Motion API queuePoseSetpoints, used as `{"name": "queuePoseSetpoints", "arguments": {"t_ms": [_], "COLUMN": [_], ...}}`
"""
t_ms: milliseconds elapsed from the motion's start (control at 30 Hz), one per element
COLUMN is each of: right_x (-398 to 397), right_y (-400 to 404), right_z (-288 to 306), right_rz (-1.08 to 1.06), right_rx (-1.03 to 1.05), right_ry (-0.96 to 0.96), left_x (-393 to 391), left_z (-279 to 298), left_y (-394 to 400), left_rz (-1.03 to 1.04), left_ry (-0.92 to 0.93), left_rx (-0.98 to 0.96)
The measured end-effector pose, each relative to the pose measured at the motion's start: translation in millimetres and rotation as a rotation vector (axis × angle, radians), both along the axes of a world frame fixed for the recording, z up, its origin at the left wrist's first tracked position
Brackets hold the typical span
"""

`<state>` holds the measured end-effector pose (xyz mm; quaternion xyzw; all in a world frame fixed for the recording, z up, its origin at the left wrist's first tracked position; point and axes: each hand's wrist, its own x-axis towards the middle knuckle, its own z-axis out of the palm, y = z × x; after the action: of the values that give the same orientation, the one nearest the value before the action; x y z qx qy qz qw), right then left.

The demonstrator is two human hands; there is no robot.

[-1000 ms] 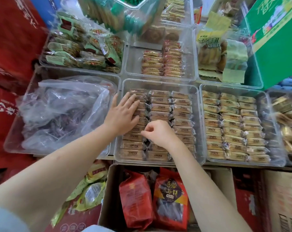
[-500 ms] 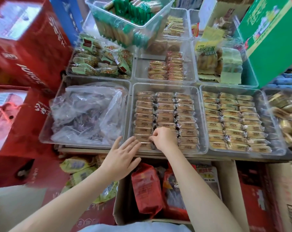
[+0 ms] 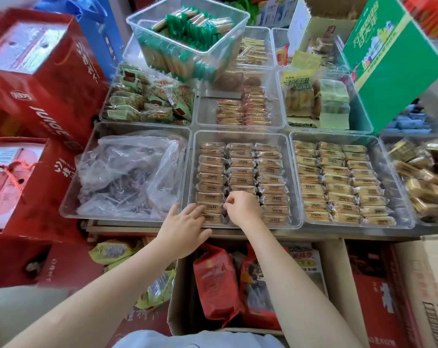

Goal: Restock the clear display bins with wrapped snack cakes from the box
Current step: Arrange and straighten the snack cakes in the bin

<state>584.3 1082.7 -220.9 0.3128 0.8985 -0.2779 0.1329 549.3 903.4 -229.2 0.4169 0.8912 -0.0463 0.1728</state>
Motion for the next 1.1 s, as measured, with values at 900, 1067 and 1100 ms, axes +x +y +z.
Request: {"name": "queuePoseSetpoints", "arguments": {"t_ms": [900,1067,1100], "right_x": [61,49,47], "right_y": [59,59,60], "right_z": [4,-3,-3], "right_rz": [0.062,0.092,0.097], "right_rx": [0.108,0.167,0.173], "right_ry": [-0.059,-0.174,-0.185], "left_x": [25,23,22], "left_z": [4,0,0], "left_y": [54,50,51], "left_rz": [-0.045,-0.043,-0.061], "left_ry": [-0.161,-0.176,-0.174], "left_rx": [0.06,0.077,0.087]}}
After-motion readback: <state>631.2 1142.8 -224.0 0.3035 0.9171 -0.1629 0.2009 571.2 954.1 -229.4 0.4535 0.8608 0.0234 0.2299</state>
